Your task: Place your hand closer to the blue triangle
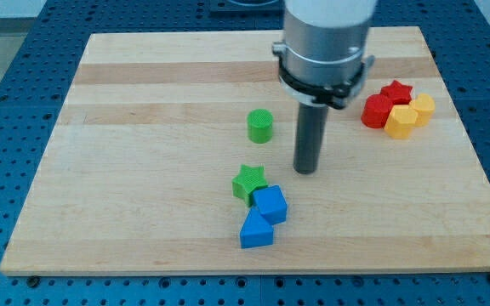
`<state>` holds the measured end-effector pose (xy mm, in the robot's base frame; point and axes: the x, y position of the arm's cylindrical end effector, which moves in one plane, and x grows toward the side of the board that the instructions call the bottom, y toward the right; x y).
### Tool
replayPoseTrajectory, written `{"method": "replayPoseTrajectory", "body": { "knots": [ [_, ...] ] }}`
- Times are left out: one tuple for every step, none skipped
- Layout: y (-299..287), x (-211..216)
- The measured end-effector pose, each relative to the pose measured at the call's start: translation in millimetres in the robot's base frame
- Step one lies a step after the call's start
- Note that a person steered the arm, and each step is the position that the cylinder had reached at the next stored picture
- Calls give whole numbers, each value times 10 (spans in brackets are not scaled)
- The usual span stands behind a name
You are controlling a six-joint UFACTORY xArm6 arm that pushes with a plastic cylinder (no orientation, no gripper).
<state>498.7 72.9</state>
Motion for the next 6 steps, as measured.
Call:
{"method": "replayPoseTrajectory", "body": {
  "knots": [
    [305, 429],
    [-20, 942],
    [-280, 1202],
    [-532, 1200],
    [-852, 1200],
    [-1092, 1189]
  ]
}}
